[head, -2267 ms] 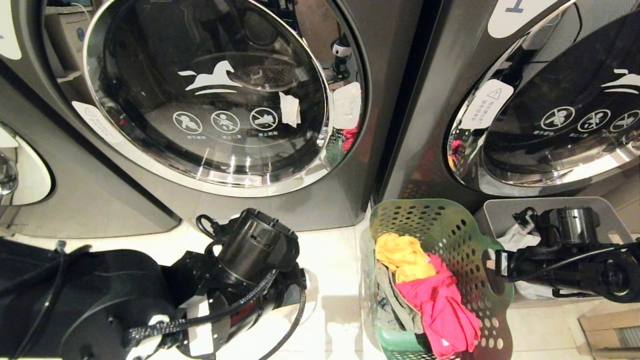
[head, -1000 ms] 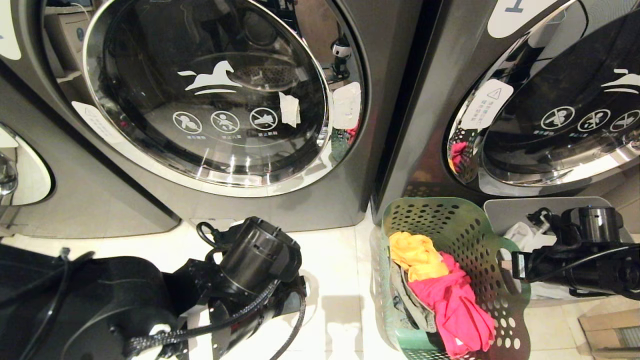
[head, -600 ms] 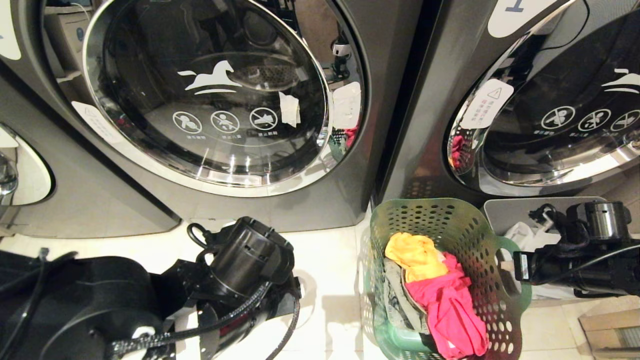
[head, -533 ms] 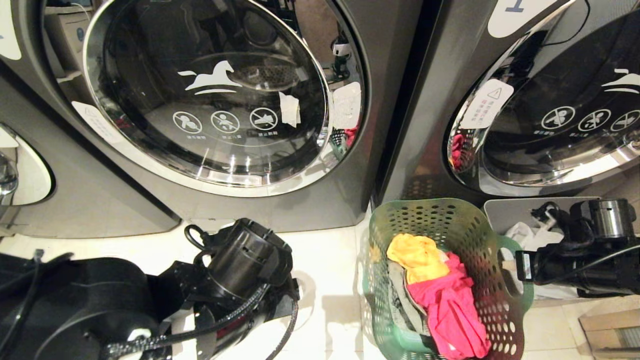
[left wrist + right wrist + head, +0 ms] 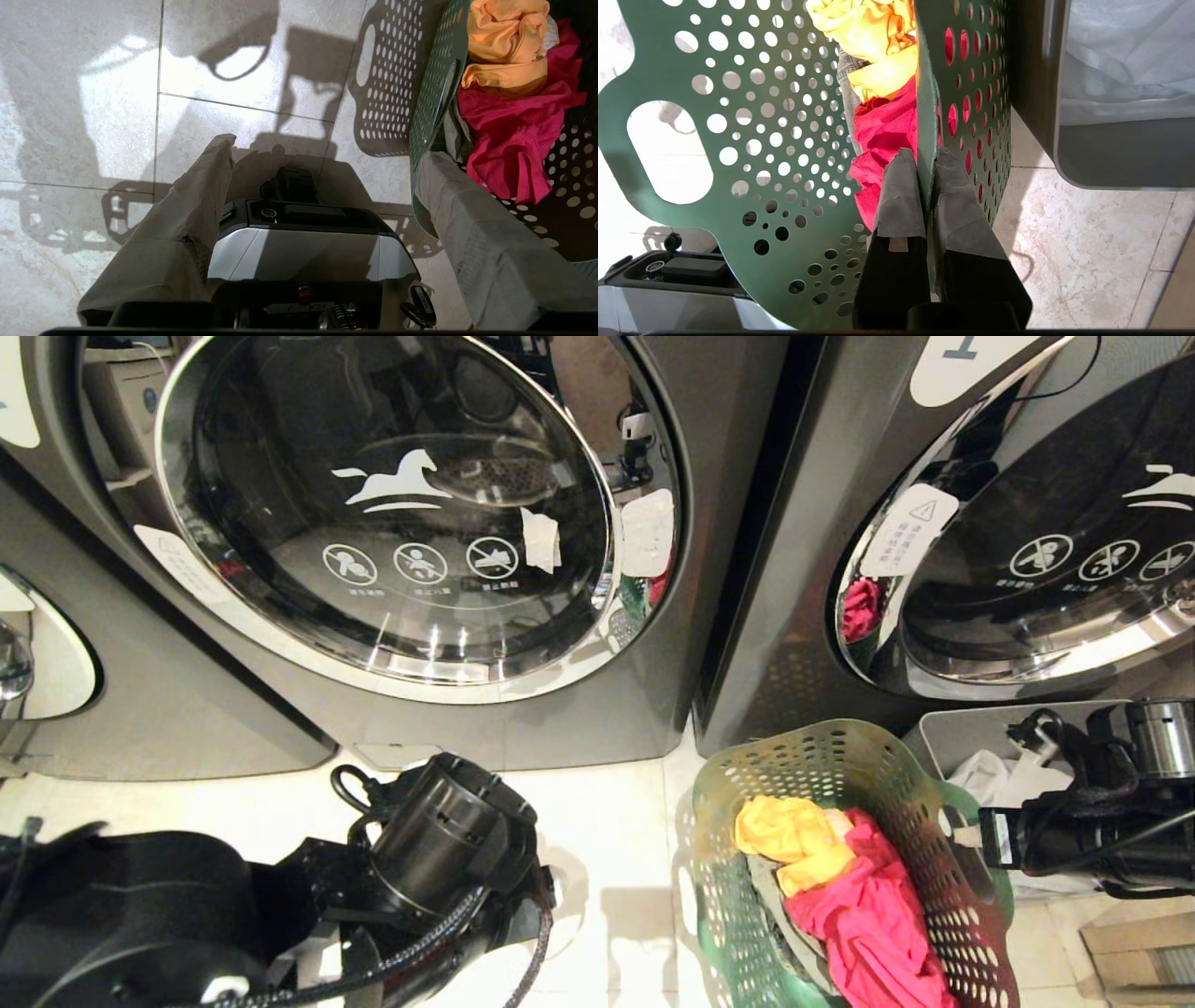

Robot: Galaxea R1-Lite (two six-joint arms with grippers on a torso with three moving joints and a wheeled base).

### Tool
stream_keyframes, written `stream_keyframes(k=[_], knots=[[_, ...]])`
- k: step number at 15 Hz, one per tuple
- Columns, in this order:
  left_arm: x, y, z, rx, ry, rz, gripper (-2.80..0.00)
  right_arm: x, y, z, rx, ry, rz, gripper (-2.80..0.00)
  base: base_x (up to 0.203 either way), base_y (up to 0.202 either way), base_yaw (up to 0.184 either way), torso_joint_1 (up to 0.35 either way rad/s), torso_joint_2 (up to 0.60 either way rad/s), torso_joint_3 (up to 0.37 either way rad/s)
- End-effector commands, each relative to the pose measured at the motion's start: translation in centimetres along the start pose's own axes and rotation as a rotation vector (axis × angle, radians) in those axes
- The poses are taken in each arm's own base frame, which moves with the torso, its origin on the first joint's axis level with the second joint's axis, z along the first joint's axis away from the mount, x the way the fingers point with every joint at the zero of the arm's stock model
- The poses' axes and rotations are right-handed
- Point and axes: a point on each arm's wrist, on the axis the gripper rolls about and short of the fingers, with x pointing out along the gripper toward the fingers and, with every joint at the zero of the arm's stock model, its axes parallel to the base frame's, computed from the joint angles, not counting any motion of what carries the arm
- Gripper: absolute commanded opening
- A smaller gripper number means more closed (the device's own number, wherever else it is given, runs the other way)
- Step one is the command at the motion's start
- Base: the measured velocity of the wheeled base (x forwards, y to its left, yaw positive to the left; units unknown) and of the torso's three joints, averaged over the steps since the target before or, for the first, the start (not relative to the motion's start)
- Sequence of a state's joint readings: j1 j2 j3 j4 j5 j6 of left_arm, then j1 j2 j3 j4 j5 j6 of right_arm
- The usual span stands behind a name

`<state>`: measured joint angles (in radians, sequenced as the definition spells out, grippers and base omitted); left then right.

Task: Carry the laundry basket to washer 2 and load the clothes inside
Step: Pick up the clothes basket and put it beside the washing machine

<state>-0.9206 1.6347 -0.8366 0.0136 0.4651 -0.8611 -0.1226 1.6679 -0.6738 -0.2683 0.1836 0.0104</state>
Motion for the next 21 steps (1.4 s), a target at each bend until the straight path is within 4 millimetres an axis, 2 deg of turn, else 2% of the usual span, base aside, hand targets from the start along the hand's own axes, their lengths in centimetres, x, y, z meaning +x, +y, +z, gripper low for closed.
stream_keyframes(k=[1, 7, 11, 15, 21], knots=[[0.0, 0.1, 0.0, -0.005, -0.001, 0.003, 0.00, 0.3, -0.1, -0.2, 0.007, 0.012, 0.002, -2.80, 0.000, 0.000, 0.000, 0.000, 0.00, 0.000], [0.2, 0.0, -0.1, 0.000, 0.003, 0.008, 0.00, 1.6, -0.4, -1.3, 0.023, 0.065, -0.011, -2.80, 0.000, 0.000, 0.000, 0.000, 0.00, 0.000], [0.6, -0.1, -0.3, 0.000, 0.007, 0.010, 0.00, 1.7, -0.7, -0.6, -0.010, 0.000, -0.172, -2.80, 0.000, 0.000, 0.000, 0.000, 0.00, 0.000], [0.9, -0.2, -0.4, 0.002, 0.016, 0.011, 0.00, 1.7, -0.9, -0.7, -0.125, 0.018, -0.268, -2.80, 0.000, 0.000, 0.000, 0.000, 0.00, 0.000], [0.7, -0.1, -0.3, 0.002, 0.016, 0.013, 0.00, 0.0, 1.1, 0.0, -0.194, -0.047, -0.254, -2.80, 0.000, 0.000, 0.000, 0.000, 0.00, 0.000]])
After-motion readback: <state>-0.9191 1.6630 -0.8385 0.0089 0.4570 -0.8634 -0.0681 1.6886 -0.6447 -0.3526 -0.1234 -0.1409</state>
